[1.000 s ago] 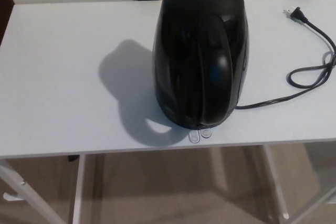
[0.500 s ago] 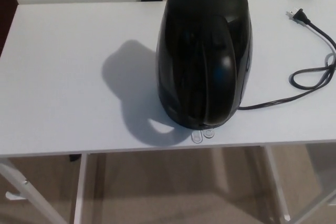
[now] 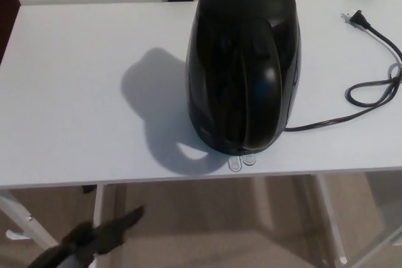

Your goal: The robot walk towards a table in front and click the button on the base of the boilling pot using its left middle finger

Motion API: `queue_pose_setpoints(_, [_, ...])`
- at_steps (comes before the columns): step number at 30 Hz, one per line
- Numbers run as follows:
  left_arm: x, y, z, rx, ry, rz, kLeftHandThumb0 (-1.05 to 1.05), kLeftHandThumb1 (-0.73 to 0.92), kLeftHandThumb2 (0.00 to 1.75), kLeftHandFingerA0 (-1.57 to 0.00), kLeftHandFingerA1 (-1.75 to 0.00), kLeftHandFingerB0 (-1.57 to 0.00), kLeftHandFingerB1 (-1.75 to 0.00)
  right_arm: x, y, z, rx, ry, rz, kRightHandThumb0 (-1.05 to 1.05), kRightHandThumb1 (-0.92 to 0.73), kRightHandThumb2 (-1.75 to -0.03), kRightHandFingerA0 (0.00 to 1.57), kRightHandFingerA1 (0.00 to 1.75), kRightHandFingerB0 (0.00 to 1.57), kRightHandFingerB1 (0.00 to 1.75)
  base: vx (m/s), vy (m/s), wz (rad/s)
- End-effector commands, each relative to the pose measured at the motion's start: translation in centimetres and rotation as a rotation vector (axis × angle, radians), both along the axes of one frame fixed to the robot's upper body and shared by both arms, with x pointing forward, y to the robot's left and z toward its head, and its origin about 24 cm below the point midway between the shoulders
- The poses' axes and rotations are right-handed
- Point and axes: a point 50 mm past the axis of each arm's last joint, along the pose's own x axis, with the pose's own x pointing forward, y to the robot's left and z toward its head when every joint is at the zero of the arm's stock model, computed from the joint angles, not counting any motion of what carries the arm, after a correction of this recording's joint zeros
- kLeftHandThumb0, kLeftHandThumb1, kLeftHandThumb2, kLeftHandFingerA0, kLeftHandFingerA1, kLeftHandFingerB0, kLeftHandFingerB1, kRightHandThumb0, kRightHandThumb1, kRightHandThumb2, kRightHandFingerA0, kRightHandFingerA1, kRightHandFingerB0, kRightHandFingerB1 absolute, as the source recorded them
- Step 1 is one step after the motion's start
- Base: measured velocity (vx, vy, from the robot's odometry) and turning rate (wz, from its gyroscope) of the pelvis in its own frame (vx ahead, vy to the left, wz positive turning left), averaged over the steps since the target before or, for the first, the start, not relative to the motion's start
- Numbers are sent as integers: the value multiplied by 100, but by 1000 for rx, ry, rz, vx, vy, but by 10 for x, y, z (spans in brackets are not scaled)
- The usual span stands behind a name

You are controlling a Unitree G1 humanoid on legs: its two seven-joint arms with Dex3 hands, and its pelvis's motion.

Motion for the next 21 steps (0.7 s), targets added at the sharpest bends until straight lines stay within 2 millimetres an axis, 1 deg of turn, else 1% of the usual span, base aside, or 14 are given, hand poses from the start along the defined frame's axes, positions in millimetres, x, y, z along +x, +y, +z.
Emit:
queue_pose_setpoints(1, [4, -34, 37, 80, -129, -247, -94, 56, 95, -104, -125, 0, 0, 0, -7, 2, -35, 2, 9, -8, -44, -87, 44, 62, 25, 53, 0, 0, 0])
queue_pose_setpoints(4, [10, -38, 42, 111, -148, -260, -95, 57, 97, -104, -124, 0, 0, 5, -7, 3, -31, -14, 8, -8, -44, -87, 45, 62, 25, 53, 0, 0, 0])
queue_pose_setpoints(6, [17, -43, 44, 137, -181, -272, -94, 71, 61, -101, -126, 0, -10, 8, -6, 4, -34, -15, 10, -8, -43, -87, 45, 62, 25, 53, 0, 0, 0])
queue_pose_setpoints(7, [24, -46, 43, 138, -195, -273, -91, 56, 97, -107, -137, 0, -5, 9, -5, 3, -38, -7, 9, -8, -44, -87, 44, 62, 25, 53, 0, 0, 0])
queue_pose_setpoints(8, [29, -48, 41, 144, -196, -272, -96, 58, 89, -101, -154, -2, -5, 10, -5, 3, -39, -6, 8, -7, -44, -87, 44, 62, 25, 53, 0, 0, 0])
queue_pose_setpoints(12, [42, -52, 36, 147, -225, -250, -94, 66, 104, -108, -150, -13, -27, 12, -4, 4, -26, -16, 5, -7, -43, -87, 43, 62, 24, 53, 0, 0, 0])
queue_pose_setpoints(13, [45, -52, 35, 146, -235, -239, -97, 70, 87, -96, -161, -11, -33, 13, -4, 4, -18, -22, 7, -8, -62, -57, 51, 52, 33, 42, 0, 0, 0])
queue_pose_setpoints(14, [46, -52, 33, 145, -237, -227, -97, 70, 87, -96, -161, -11, -33, 13, -4, 4, -8, -28, 7, -8, -62, -57, 51, 52, 33, 42, 0, 0, 0])
queue_pose_setpoints(15, [49, -52, 32, 142, -211, -210, -98, 74, 109, -114, -154, -4, -39, 14, -4, 5, -3, -28, 8, -7, -43, -87, 43, 62, 23, 53, 0, 0, 0])
queue_pose_setpoints(16, [51, -52, 30, 137, -194, -196, -87, 86, 69, -104, -153, -16, -31, 16, -4, 5, -2, -33, 14, -7, -44, -87, 43, 62, 22, 52, 0, 0, 0])
queue_pose_setpoints(18, [54, -51, 26, 133, -168, -186, -88, 89, 67, -108, -145, -17, -31, 17, -4, 6, -8, -37, 19, -7, -45, -87, 43, 62, 22, 52, 0, 0, 0])
queue_pose_setpoints(19, [56, -51, 24, 166, -160, -192, -89, 89, 68, -110, -130, -14, -30, 18, -4, 7, -16, -44, 27, -8, -45, -87, 45, 63, 23, 52, 0, 0, 0])
queue_pose_setpoints(20, [59, -50, 23, 199, -154, -206, -90, 75, 112, -111, -121, -6, -32, 20, -4, 7, -24, -47, 30, -8, -45, -88, 45, 62, 23, 52, 0, 0, 0])
queue_pose_setpoints(21, [61, -50, 23, 233, -148, -220, -91, 76, 114, -115, -119, -4, -30, 22, -4, 8, -21, -50, 29, -7, -45, -88, 45, 63, 22, 52, 0, 0, 0])
